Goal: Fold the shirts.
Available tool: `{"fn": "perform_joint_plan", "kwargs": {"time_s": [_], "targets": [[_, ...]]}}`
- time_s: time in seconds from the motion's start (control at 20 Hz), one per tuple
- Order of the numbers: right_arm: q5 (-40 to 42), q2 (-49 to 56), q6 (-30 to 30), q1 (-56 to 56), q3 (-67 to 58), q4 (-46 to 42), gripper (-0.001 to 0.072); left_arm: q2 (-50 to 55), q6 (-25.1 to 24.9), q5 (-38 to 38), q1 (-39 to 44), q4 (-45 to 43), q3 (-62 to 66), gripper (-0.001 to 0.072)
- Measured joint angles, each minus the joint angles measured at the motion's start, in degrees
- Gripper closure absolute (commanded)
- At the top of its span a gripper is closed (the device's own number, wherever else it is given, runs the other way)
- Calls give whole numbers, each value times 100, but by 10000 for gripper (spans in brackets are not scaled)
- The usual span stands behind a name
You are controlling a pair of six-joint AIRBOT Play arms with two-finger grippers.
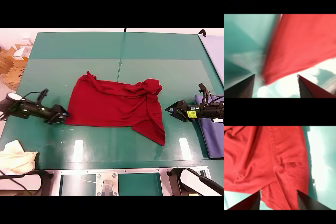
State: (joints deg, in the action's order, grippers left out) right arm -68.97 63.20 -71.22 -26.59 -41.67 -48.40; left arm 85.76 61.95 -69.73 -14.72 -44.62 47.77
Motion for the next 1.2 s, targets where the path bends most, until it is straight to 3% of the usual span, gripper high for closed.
{"fn": "perform_joint_plan", "kwargs": {"time_s": [0.05,0.1,0.15,0.55,0.95,1.05,1.15,1.2], "targets": [[0,-7,0,0,11,-17,192,76,-98,61,107,157,-35,263],[0,-9,0,0,13,-63,153,157,-188,138,199,245,-61,514],[0,-9,-2,0,20,-133,151,227,-278,212,267,260,-81,689],[-378,-13,-262,564,28,-901,151,321,-592,-131,330,376,341,686],[-140,387,-1145,1829,17,-2131,168,323,-632,-243,330,411,415,686],[46,494,-1401,2074,-37,-2365,364,323,-632,-247,330,413,417,686],[157,614,-1652,2234,-136,-2621,626,323,-634,-258,330,413,417,686],[203,671,-1779,2286,-186,-2719,672,323,-634,-273,330,413,417,686]]}}
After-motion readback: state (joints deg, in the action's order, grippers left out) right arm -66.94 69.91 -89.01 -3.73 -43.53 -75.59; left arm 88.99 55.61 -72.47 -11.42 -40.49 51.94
